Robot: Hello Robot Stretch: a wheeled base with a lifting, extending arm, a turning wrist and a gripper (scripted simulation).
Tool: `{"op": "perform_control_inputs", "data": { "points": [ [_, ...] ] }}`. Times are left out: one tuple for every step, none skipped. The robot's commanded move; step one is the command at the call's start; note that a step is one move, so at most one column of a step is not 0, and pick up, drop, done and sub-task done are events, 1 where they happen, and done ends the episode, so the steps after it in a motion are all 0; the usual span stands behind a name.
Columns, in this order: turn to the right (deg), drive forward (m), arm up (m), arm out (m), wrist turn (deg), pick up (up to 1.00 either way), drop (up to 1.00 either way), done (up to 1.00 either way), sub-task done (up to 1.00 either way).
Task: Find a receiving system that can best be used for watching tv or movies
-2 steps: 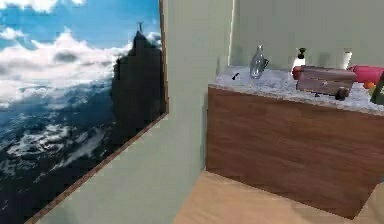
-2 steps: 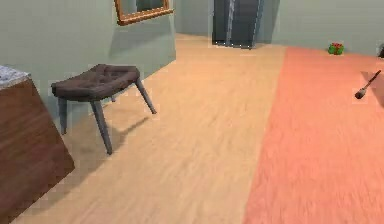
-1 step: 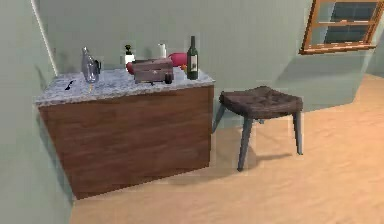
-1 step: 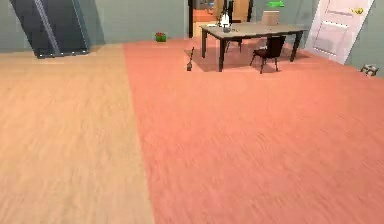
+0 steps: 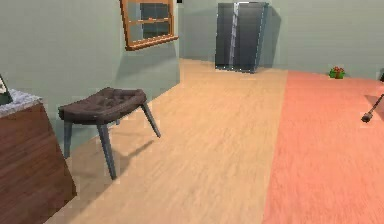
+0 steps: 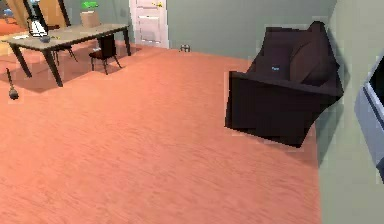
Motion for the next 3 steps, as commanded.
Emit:
{"op": "perform_control_inputs", "data": {
  "points": [
    [18.0, 0.00, 0.00, 0.00, 0.0, 0.00, 0.00, 0.00, 0.00],
    [0.0, 0.05, 0.00, 0.00, 0.0, 0.00, 0.00, 0.00, 0.00],
    [-45.0, 0.00, 0.00, 0.00, 0.0, 0.00, 0.00, 0.00, 0.00]
  ]
}}
